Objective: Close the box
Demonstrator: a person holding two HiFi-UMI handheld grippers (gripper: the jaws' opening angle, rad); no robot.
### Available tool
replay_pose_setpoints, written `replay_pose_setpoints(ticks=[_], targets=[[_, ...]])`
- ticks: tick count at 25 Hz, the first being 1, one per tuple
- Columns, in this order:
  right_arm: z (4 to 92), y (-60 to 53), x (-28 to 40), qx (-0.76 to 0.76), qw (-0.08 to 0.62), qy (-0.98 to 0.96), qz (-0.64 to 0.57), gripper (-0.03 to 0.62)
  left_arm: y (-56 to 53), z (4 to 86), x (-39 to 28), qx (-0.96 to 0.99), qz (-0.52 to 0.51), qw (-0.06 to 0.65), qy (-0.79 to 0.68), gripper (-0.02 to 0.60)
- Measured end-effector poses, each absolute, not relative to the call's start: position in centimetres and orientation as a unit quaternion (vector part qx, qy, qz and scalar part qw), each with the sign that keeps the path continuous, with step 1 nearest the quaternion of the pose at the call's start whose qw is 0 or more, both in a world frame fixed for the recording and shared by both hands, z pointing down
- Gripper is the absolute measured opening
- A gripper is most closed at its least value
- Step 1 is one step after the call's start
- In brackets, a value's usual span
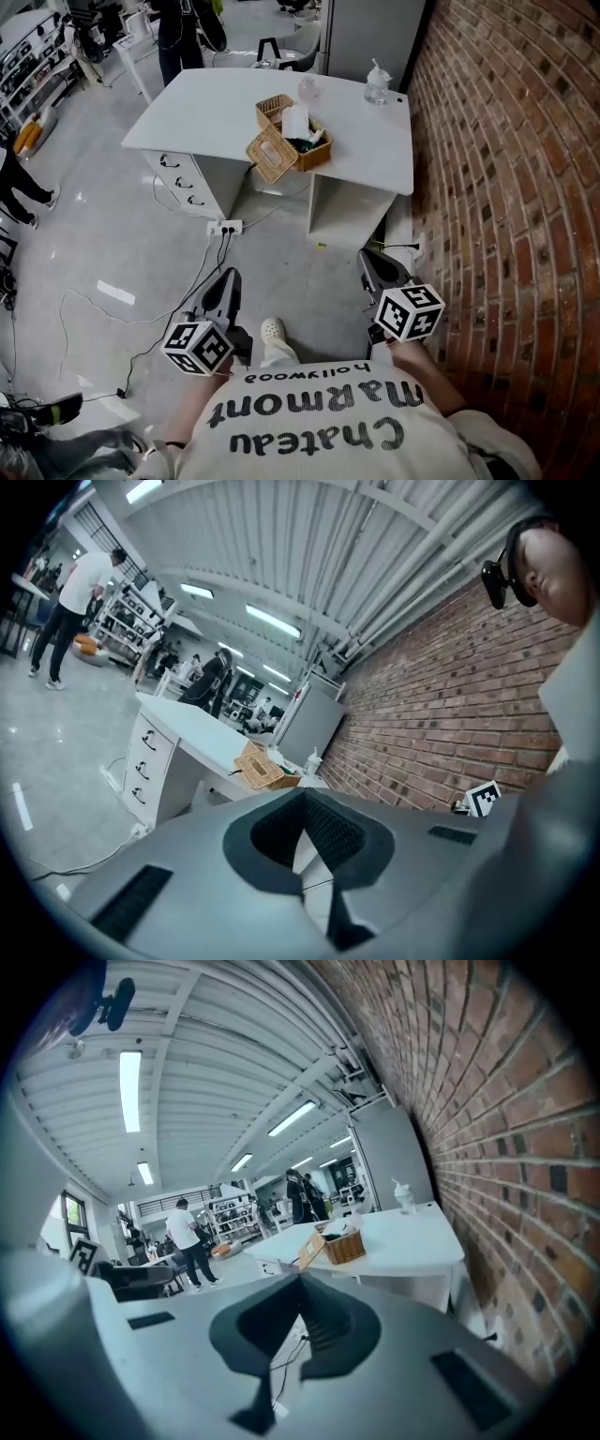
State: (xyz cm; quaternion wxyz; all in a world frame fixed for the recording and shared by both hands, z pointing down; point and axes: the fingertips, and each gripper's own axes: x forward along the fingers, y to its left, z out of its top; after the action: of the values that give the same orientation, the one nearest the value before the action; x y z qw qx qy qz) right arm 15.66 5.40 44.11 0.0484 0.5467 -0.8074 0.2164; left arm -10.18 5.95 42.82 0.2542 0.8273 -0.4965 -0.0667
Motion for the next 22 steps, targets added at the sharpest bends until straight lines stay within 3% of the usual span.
replay_pose_setpoints(ticks=[22], targets=[[43.7,-12.9,8.1,0.570,-0.003,-0.778,0.264,0.002,-13.0,40.1,-18.8,0.848,-0.079,0.223,-0.474,0.002]])
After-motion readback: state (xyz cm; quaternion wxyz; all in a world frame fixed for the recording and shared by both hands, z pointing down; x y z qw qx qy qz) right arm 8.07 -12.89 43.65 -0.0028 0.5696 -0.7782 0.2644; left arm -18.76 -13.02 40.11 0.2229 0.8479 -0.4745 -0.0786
